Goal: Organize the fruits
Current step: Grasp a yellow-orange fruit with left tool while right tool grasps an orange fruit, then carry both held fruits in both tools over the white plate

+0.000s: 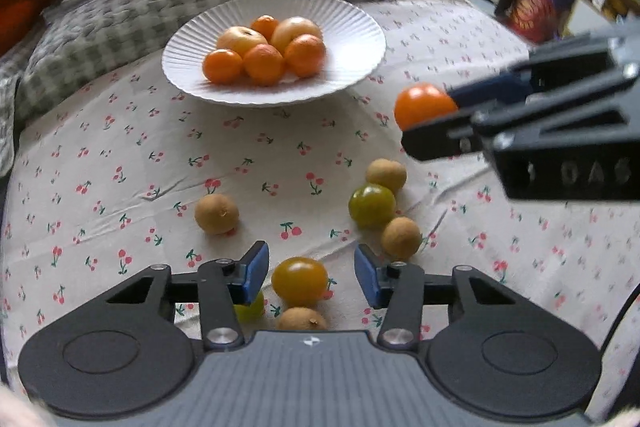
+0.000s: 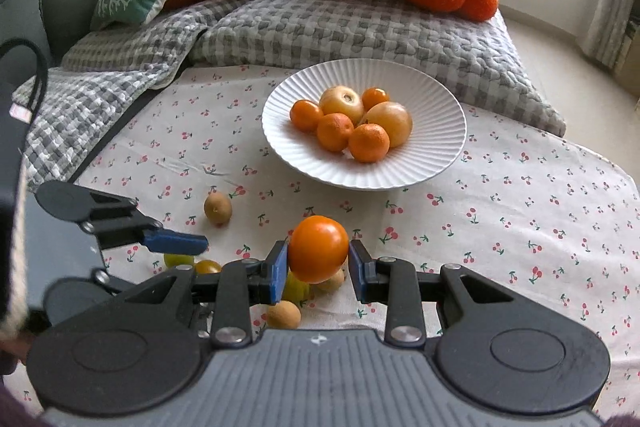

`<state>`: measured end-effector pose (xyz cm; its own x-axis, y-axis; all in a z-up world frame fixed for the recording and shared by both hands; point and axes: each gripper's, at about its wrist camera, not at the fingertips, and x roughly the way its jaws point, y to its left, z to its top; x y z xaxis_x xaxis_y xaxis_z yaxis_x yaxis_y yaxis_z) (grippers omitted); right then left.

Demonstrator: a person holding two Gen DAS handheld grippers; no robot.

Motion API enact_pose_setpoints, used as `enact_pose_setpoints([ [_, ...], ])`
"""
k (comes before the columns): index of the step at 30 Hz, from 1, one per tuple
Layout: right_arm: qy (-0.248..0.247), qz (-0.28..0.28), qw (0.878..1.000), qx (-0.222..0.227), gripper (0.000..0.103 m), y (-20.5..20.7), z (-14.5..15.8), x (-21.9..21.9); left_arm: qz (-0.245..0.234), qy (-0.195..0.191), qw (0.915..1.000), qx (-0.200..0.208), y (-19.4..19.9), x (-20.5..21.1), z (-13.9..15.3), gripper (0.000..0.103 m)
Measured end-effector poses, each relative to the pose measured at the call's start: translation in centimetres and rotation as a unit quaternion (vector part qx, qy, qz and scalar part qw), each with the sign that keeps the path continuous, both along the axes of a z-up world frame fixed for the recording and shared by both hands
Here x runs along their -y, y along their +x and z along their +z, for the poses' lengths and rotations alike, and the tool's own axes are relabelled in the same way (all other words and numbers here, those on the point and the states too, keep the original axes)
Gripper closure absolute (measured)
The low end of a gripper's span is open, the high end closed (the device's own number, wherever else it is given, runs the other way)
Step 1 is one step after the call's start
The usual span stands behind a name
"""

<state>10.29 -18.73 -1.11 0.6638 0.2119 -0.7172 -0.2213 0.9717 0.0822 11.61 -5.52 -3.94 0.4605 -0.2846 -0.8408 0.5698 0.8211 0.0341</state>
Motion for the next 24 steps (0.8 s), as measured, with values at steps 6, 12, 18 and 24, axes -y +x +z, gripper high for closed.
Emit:
enact_pose_setpoints([
  [6, 0.000, 0.002, 1.000, 0.001, 0.074, 0.0, 0.0, -0.2, 0.002, 0.028, 0.9995, -0.011, 0.4, 0.2, -1.1, 0.074],
  [12, 0.001, 0.001, 1.000, 0.004, 0.074, -0.1, 0.1, -0.1, 0.013, 0.016, 0.9996, -0.018, 0.6, -0.1, -1.2, 0.077],
  [18, 0.003, -0.001, 1.000, 0.007, 0.074, -0.2, 0.1, -0.1, 0.029, -0.007, 0.9993, -0.021, 0.9, -0.5, -0.6, 0.077],
  [24, 0.004, -0.001, 1.000, 0.008, 0.074, -0.2, 0.1, -0.1, 0.038, -0.026, 0.9988, -0.019, 0.9, -0.6, 0.0, 0.077],
])
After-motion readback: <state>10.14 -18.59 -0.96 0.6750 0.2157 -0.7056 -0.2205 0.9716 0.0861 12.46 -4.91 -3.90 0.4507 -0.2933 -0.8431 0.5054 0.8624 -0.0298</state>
